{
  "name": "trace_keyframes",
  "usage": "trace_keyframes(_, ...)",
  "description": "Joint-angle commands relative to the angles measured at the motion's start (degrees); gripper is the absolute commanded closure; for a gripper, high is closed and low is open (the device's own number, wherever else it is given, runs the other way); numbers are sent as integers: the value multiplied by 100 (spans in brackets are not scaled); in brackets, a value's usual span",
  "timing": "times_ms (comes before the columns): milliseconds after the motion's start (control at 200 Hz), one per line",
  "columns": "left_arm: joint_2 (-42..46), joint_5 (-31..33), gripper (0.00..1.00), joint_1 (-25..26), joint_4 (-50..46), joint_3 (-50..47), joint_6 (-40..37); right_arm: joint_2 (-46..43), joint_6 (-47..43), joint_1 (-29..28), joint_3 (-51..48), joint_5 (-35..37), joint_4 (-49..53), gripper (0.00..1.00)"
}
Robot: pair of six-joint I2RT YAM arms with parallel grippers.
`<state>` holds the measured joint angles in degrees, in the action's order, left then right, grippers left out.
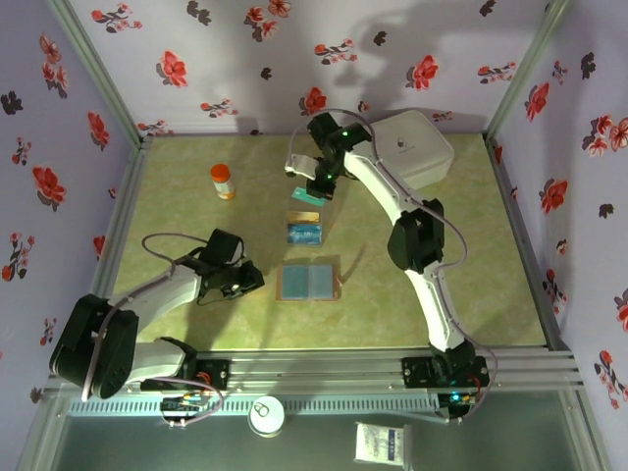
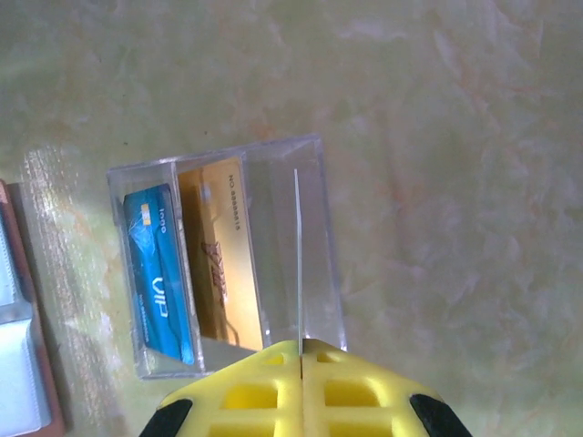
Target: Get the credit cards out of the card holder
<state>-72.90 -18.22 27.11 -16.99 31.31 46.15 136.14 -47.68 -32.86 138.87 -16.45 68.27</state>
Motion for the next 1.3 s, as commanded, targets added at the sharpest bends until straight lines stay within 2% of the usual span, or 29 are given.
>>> trace_keyframes(0, -90, -29, 84, -56, 8, -45, -26, 134, -186, 43, 203, -172, 113, 100)
trace_keyframes(205, -160, -36, 84, -83, 64, -20, -4, 343, -299, 43, 223, -202, -129, 100)
trace_keyframes(405, -319, -67, 84, -100, 124, -4, -37, 356, -305, 61, 218, 34, -234, 82)
trace_keyframes(515, -381, -68, 84, -109, 139, 32, -72, 300, -93, 104, 219, 315, -602, 81)
trace_keyframes(875, -515, -251, 84, -132, 253, 147, -142, 165, 463, 148, 48, 183, -927, 82)
trace_keyframes(1020, -419, -318, 84, -128, 281, 217, -151, -330, 1418, 149, -648, 123, -1494, 82)
trace_keyframes(1295, -154, -415, 87, -9, 454, 247, 46, -2036, 4289, 98, -3423, 398, -3325, 77)
